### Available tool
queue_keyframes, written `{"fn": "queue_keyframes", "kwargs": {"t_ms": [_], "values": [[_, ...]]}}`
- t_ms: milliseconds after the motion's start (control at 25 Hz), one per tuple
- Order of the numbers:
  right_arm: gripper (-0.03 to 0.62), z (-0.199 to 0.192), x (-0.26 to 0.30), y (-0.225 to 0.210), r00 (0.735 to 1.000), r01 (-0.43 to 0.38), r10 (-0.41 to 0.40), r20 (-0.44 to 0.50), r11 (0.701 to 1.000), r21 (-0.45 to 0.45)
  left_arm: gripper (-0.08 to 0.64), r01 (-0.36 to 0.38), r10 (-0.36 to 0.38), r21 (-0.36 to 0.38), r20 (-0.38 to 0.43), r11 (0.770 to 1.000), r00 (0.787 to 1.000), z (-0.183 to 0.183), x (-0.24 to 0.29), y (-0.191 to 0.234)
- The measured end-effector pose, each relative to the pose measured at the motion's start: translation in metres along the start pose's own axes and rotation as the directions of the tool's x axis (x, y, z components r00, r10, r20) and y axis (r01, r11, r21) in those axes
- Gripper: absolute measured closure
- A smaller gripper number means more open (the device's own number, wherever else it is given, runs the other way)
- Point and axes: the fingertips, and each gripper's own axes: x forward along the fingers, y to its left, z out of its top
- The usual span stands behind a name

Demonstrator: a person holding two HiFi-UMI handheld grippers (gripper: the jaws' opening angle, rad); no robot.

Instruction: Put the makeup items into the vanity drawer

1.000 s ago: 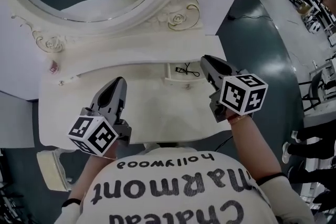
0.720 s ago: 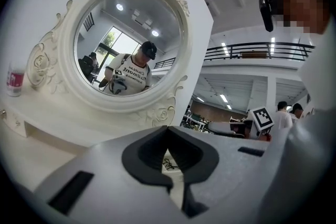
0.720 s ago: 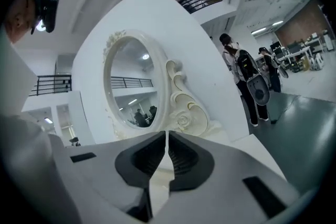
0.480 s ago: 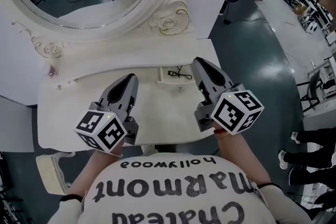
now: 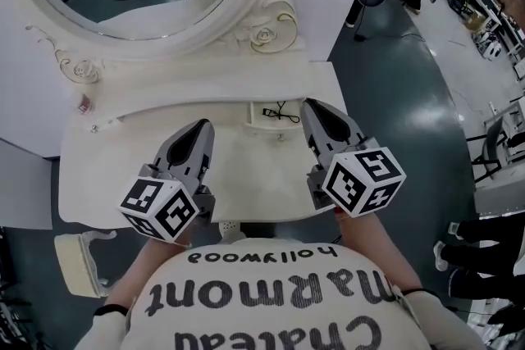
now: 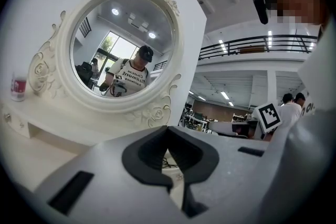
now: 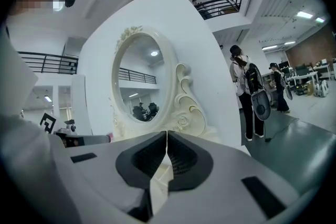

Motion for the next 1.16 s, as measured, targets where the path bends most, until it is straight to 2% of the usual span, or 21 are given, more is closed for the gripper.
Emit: {"fn": "queue_keyframes", "kwargs": {"t_ms": [1160], "values": [[0.563,-0.006,-0.019,0.006,1.000,0.005,-0.005,-0.006,1.000,-0.009,0.552,-0.003,0.003,-0.008,0.016,1.000,1.000,-0.004,-0.012,-0.009]]}}
